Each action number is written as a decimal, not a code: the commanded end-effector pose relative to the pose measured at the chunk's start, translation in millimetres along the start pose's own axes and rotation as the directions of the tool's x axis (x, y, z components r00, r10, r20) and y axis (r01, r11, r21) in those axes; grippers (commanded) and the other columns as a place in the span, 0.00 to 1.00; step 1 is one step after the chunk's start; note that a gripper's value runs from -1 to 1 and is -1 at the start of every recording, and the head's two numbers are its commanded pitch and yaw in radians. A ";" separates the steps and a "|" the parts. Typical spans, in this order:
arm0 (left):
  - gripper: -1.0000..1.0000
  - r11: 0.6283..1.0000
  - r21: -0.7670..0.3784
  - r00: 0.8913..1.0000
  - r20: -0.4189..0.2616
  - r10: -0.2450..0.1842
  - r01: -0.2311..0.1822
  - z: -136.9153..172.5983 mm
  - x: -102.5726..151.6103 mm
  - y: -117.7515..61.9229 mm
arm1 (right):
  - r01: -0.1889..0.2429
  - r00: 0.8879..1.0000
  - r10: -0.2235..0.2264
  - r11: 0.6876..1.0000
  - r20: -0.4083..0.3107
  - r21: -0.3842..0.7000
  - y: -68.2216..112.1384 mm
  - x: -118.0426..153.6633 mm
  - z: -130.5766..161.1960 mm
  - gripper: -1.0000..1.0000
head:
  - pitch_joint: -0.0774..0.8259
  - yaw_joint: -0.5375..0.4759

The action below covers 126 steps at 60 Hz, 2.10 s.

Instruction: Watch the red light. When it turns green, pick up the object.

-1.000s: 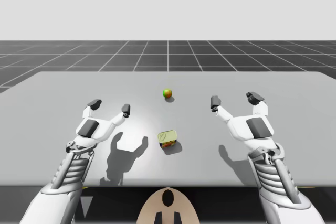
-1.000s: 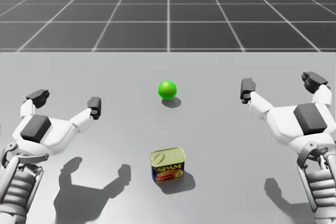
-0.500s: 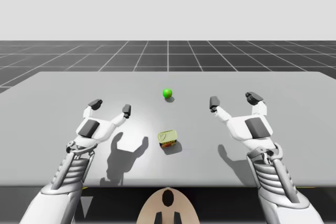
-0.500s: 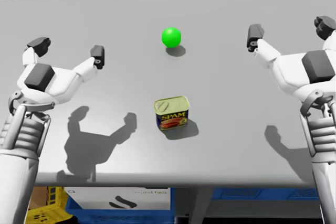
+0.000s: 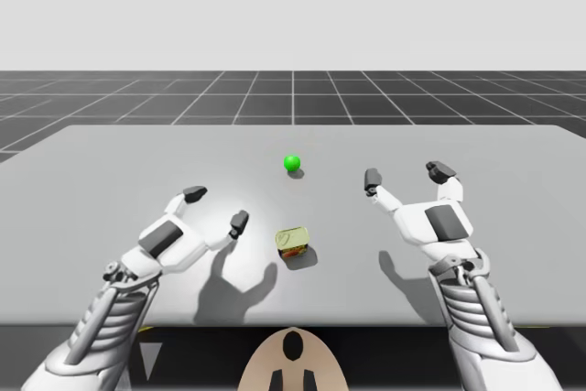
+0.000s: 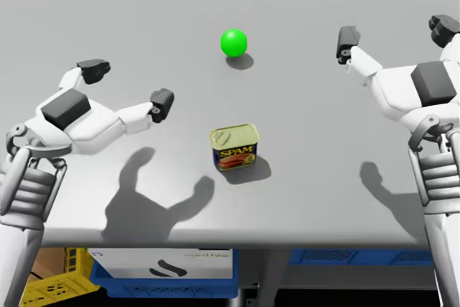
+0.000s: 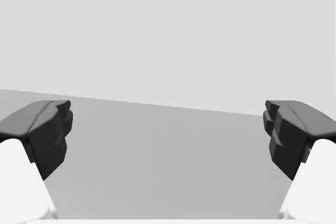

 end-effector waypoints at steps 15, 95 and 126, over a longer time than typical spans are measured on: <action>0.00 0.930 -0.366 0.979 -0.173 -0.104 0.034 -12.5 -31.1 -5.4 | 0.008 1.000 -0.008 1.000 -0.007 0.001 0.8 -2.2 -0.5 0.00 | 0.88 0.55; 1.00 0.834 -0.550 0.967 -0.233 -0.106 -0.041 -96.4 -82.1 -68.8 | 0.030 0.999 -0.030 1.000 0.009 -0.001 -0.4 2.7 0.4 0.00 | 0.80 0.55; 1.00 0.894 -0.444 0.993 -0.062 -0.098 0.060 -95.1 -29.7 -63.6 | 0.102 0.994 -0.099 0.994 -0.050 0.049 3.0 -0.3 2.1 0.00 | 0.42 0.58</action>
